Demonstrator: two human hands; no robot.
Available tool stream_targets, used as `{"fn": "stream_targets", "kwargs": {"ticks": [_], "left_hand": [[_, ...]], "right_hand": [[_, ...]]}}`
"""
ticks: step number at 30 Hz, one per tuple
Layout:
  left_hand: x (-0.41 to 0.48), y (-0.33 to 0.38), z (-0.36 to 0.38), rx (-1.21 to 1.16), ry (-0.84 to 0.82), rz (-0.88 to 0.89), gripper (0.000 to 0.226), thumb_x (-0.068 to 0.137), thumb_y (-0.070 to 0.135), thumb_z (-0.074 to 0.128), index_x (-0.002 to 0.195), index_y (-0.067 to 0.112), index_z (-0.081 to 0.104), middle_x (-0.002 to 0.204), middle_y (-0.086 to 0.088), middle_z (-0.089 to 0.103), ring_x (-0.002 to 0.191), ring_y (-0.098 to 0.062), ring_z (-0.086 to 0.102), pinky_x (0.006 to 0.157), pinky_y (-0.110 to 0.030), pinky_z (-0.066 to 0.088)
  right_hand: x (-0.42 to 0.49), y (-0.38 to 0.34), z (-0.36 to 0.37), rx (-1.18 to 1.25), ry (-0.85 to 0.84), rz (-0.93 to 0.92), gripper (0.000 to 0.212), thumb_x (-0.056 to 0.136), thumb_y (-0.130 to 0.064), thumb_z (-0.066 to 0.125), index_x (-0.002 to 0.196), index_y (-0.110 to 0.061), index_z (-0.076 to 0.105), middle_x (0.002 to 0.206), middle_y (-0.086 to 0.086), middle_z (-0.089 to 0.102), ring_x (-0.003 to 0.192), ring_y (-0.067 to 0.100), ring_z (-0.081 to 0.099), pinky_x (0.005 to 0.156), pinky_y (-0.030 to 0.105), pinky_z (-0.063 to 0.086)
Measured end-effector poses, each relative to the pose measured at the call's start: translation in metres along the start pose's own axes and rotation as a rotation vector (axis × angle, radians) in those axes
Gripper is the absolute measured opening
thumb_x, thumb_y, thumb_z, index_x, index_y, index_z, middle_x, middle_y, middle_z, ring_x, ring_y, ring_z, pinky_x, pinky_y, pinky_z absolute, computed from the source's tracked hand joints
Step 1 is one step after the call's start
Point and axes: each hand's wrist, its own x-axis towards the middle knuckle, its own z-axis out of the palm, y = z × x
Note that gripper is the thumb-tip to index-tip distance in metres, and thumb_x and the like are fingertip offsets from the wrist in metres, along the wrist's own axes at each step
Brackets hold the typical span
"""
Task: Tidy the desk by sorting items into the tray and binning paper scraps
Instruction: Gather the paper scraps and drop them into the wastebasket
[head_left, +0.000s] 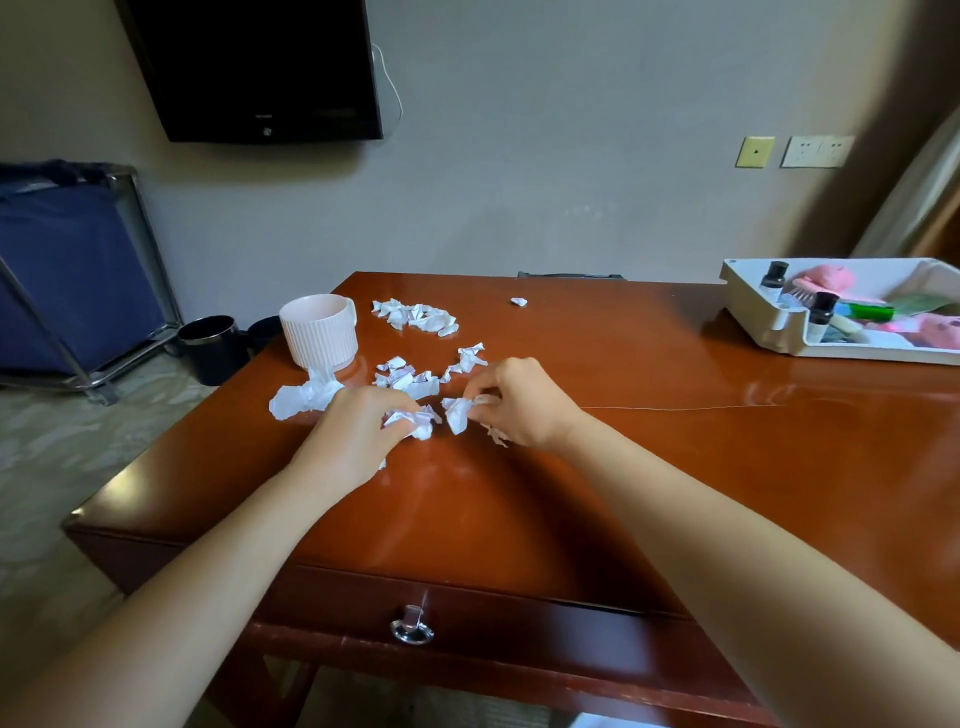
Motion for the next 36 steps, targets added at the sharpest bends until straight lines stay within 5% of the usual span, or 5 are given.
{"fn": "stream_targets", "kwargs": {"ticks": [9,17,22,28,36], "left_hand": [[0.021,0.057,0.003,-0.078,0.066,0.206,0.021,0.09,0.017,0.059,0.107,0.016,0.071,0.082,0.008,0.062,0.06,-0.001,0.047,0.052,-0.005,0.033],[0.005,0.149,0.033,-0.21,-0.082,0.397,0.013,0.089,0.022,0.061,0.096,0.025,0.072,0.065,0.023,0.045,0.057,-0.006,0.042,0.052,-0.012,0.028],[-0.022,0.202,0.065,-0.315,-0.224,0.553,0.015,0.089,0.025,0.062,0.097,0.028,0.073,0.08,0.017,0.058,0.06,-0.003,0.04,0.057,-0.016,0.03],[-0.059,0.258,0.108,-0.414,-0.382,0.727,0.014,0.085,0.017,0.064,0.083,0.025,0.075,0.043,0.024,0.048,0.048,0.012,0.045,0.045,-0.008,0.029],[-0.113,0.316,0.187,-0.427,-0.586,0.841,0.015,0.088,0.025,0.061,0.097,0.023,0.074,0.092,0.011,0.068,0.07,-0.003,0.051,0.059,-0.01,0.036]], "right_hand": [[-0.04,0.022,-0.082,-0.081,0.117,0.107,0.012,0.085,-0.013,0.064,0.09,-0.007,0.073,0.077,0.01,0.072,0.063,0.018,0.062,0.047,0.003,0.039],[-0.136,0.049,-0.147,-0.202,0.168,0.322,0.013,0.084,-0.023,0.067,0.092,-0.014,0.072,0.081,0.0,0.068,0.06,0.004,0.056,0.05,0.009,0.04],[-0.207,0.063,-0.167,-0.262,0.2,0.451,0.011,0.082,-0.019,0.069,0.089,-0.01,0.073,0.082,0.002,0.071,0.069,0.013,0.064,0.062,0.027,0.054],[-0.301,0.075,-0.174,-0.272,0.294,0.65,0.009,0.081,-0.015,0.066,0.074,-0.015,0.071,0.068,0.0,0.068,0.06,0.01,0.062,0.053,0.02,0.048],[-0.407,0.09,-0.162,-0.202,0.363,0.911,0.01,0.082,-0.015,0.066,0.074,-0.017,0.072,0.065,-0.001,0.068,0.061,0.016,0.064,0.055,0.023,0.048]]}}
